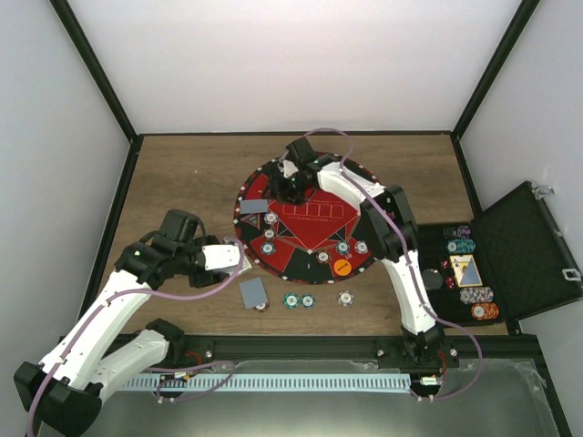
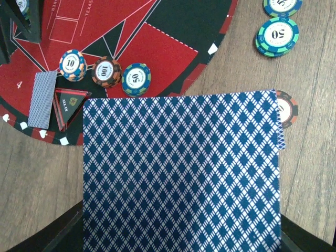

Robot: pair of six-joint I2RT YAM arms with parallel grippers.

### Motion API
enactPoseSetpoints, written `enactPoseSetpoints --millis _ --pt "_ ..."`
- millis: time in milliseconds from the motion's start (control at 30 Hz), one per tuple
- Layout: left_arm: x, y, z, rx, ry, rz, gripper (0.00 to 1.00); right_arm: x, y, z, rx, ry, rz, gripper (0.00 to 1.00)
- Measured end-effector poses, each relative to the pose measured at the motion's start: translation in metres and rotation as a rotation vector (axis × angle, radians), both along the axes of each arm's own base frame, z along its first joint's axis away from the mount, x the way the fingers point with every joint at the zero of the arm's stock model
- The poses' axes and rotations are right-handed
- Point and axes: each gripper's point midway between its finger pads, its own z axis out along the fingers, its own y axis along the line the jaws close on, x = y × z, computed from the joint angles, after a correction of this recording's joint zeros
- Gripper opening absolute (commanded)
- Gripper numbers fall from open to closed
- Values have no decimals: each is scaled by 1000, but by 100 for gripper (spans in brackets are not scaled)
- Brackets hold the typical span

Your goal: Distribute texas hold em gaming equipment

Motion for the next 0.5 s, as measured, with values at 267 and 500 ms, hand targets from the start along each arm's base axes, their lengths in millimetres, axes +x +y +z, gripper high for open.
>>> enactPoseSetpoints --millis 267,500 --pt "1 -1 4 -8 -6 1 4 -27 -26 64 23 -119 -21 68" --pt "1 -3 5 -18 -3 -3 5 -122 -28 87 217 -62 45 79"
